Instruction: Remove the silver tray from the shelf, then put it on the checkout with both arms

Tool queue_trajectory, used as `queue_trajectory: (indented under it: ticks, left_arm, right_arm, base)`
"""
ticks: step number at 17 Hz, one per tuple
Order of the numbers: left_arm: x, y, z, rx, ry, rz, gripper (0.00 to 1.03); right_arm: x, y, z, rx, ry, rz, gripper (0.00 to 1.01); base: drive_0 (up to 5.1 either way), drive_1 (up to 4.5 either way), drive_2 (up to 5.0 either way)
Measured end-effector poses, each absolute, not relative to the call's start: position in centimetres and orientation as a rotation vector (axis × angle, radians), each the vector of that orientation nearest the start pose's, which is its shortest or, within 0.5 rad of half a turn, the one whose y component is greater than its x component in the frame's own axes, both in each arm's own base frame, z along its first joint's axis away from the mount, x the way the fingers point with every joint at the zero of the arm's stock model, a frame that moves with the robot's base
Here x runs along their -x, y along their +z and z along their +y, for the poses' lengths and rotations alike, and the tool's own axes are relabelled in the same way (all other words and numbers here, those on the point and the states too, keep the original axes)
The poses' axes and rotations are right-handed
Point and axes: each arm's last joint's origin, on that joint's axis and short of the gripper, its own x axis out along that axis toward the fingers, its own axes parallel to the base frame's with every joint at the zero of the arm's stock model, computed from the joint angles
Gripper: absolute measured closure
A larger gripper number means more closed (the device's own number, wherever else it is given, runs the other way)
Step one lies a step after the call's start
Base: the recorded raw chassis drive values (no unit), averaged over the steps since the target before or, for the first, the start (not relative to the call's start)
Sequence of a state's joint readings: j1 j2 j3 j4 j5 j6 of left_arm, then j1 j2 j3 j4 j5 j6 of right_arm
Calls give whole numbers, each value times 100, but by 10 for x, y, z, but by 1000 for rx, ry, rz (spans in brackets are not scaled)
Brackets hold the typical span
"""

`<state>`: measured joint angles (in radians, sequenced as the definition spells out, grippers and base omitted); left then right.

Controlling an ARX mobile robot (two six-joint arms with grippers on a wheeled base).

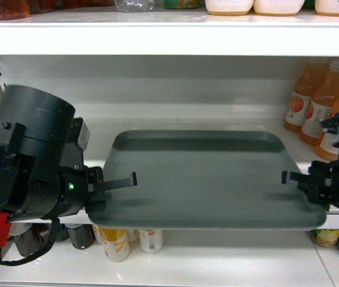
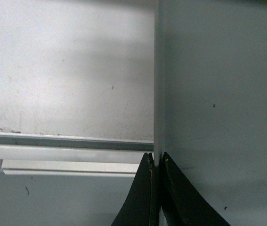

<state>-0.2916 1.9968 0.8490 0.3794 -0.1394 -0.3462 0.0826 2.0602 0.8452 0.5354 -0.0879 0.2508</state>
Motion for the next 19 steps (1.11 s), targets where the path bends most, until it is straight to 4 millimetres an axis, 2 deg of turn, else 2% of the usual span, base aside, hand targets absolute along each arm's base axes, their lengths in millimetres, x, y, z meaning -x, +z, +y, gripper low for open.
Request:
queue_trajectory:
  ticks: [2, 5, 12, 19]
  left_arm:
    - [-321, 112, -98, 160, -22, 663, 101]
    - [-298, 122, -96, 131, -19, 627, 101]
    - [-295, 119, -97, 116, -15, 636, 101]
    - [-295, 119, -97, 115, -13, 636, 101]
  right_arm:
    - [-331, 99, 27, -273, 107, 606, 99]
    - [-301, 113, 24, -273, 129, 554, 99]
    - [-300, 111, 24, -271, 129, 567, 99]
    - [-300, 111, 24, -271, 132, 568, 99]
  base:
    - [0, 0, 0]
    - [0, 0, 0]
    - [0, 0, 0]
    - [-2, -433, 429]
